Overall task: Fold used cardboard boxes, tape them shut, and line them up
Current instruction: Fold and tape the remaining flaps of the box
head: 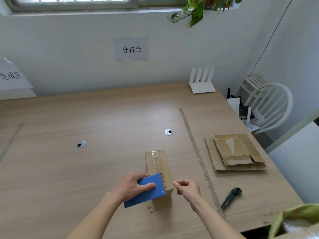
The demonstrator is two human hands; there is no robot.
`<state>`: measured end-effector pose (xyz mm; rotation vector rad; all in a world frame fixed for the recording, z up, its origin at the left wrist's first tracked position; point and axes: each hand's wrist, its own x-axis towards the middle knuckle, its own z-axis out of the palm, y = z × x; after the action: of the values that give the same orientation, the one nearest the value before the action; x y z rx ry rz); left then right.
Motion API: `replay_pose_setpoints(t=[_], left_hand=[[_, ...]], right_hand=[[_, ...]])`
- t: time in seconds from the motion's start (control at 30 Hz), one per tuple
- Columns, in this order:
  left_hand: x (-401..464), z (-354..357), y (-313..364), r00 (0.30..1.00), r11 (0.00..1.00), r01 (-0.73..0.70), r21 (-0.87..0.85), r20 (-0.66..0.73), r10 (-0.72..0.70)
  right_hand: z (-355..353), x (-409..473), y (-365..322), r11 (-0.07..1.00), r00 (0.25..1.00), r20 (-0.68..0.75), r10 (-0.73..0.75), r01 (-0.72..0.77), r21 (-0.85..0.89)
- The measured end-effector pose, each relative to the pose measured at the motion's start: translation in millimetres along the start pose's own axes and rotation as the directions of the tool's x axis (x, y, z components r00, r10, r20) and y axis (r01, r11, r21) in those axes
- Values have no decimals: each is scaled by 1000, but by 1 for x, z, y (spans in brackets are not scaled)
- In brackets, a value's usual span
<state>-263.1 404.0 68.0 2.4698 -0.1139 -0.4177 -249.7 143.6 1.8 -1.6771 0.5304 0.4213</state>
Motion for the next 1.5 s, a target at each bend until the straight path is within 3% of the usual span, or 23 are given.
replay_pose_setpoints(t=[0.37, 0.67, 0.83, 1.17, 1.5], left_hand=[[2, -2, -4, 998, 900, -24, 435, -43, 47], [-4, 20, -16, 998, 925, 30, 378, -54, -11], [-10, 6, -27, 998, 896, 21, 444, -66, 10], [-14, 8, -38, 998, 894, 41, 445, -56, -17], [-7, 16, -56, 994, 909, 102, 404, -86, -74]], right_hand=[[7, -9, -7, 994, 994, 39, -106, 108, -35], [-2, -3, 13, 991, 998, 4, -62, 62, -122], [-14, 4, 18, 977, 995, -41, -91, 81, -196], [-4, 6, 19, 989, 998, -14, -55, 53, -139], [14, 19, 36, 988, 997, -80, 18, -30, -152]])
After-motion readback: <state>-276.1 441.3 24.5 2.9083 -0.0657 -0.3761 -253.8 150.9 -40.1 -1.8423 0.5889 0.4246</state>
